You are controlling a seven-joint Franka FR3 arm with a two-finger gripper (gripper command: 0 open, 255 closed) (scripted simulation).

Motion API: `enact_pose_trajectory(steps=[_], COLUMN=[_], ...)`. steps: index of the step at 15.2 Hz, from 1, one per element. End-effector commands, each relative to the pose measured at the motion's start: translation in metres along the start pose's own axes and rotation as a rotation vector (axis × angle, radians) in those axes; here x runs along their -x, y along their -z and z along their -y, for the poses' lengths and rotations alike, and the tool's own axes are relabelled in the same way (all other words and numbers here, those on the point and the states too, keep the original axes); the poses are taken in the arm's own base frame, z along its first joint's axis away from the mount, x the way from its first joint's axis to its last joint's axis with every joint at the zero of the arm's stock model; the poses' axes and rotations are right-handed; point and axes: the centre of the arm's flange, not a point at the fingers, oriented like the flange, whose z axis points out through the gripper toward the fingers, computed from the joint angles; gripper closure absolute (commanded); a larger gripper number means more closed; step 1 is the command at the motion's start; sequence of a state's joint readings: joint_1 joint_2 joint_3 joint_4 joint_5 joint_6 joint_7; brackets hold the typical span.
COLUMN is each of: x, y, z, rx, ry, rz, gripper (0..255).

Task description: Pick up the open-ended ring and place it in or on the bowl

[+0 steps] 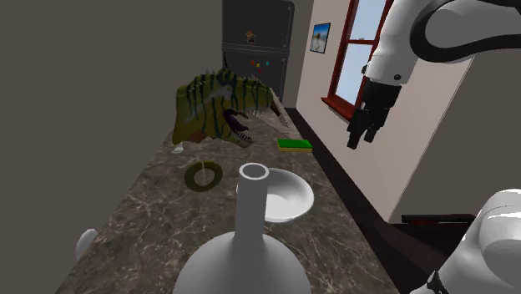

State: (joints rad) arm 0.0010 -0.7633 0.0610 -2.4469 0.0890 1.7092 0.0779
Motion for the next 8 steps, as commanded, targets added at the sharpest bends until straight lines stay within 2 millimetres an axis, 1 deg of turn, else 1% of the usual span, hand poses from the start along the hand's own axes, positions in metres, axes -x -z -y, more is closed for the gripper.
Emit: enact_pose_trajectory(steps=[1, 4, 8], x=[0.000, -0.035, -0.079], y=[0.000, -0.009, -0.020], z=[0.000, 0.014, 0.038], rx=[0.000, -0.001, -0.003], ry=[0.000, 0.115, 0.268], rz=[0.000, -0.006, -0.015], gripper=[0, 0, 0])
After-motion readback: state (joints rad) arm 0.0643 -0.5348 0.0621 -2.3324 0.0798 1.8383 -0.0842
